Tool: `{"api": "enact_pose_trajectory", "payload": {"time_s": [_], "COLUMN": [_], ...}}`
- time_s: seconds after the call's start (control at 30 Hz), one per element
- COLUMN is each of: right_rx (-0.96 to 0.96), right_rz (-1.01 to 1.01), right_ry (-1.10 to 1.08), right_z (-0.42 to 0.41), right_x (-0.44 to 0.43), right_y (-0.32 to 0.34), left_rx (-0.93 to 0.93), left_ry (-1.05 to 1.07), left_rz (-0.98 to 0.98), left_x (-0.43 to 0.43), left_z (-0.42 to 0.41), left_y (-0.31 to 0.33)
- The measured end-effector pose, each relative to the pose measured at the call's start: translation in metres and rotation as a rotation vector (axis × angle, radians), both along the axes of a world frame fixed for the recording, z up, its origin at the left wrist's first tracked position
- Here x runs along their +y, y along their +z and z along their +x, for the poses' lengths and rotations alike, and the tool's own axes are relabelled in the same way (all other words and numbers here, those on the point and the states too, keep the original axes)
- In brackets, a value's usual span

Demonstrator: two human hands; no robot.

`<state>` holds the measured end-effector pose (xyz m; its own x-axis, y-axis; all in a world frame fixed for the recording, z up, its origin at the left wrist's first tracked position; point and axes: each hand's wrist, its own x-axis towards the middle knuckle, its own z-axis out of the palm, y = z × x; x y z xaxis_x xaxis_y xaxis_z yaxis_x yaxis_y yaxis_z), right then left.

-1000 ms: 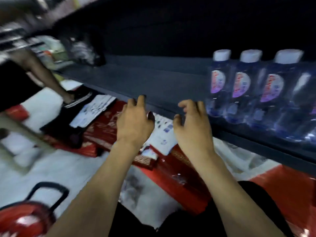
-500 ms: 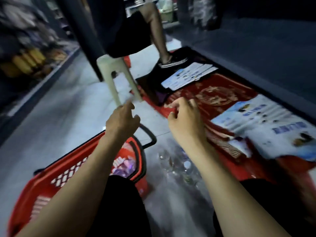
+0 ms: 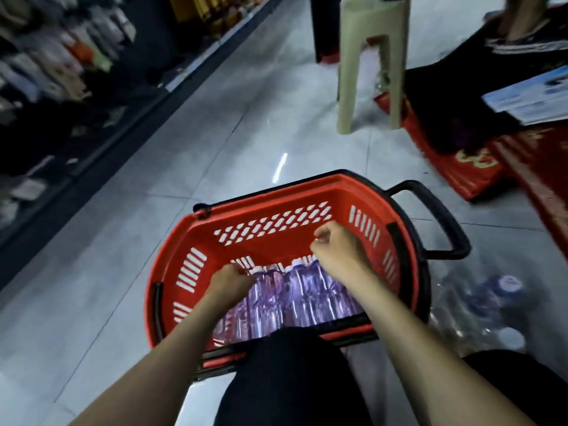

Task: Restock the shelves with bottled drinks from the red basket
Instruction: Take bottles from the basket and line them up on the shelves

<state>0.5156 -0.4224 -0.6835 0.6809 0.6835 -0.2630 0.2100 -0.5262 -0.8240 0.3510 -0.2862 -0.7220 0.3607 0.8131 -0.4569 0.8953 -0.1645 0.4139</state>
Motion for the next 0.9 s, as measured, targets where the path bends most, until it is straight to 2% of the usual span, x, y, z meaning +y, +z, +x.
{"api": "enact_pose_trajectory", "payload": {"time_s": [0.17, 0.3, 0.43, 0.57, 0.67, 0.77, 0.83, 0.9], "right_rx": [0.069, 0.065, 0.053, 0.059, 0.202, 0.364, 0.358, 0.372], "right_rz": [-0.236, -0.492, -0.666, -0.707, -0.685, -0.683, -0.652, -0.633], "right_ry": [0.201, 0.291, 0.381, 0.370, 0.323, 0.333, 0.316, 0.301], "right_z": [-0.022, -0.032, -0.034, -0.034, -0.033, -0.038, -0.039, -0.040], "right_x": [0.042, 0.062, 0.079, 0.098, 0.100, 0.092, 0.095, 0.098], "right_y": [-0.049, -0.080, -0.103, -0.108, -0.129, -0.147, -0.150, -0.150], "left_rx": [-0.117, -0.129, -0.075, -0.045, -0.036, -0.064, -0.127, -0.189], "left_ry": [0.323, 0.380, 0.410, 0.432, 0.444, 0.455, 0.499, 0.540], "left_rz": [-0.359, -0.424, -0.331, -0.309, -0.368, -0.353, -0.338, -0.403], "left_x": [0.006, 0.009, 0.011, 0.013, 0.013, 0.015, 0.019, 0.023], "left_z": [-0.016, 0.001, 0.014, 0.016, 0.015, 0.012, 0.009, 0.007], "left_y": [-0.043, -0.067, -0.082, -0.092, -0.102, -0.110, -0.111, -0.111]}}
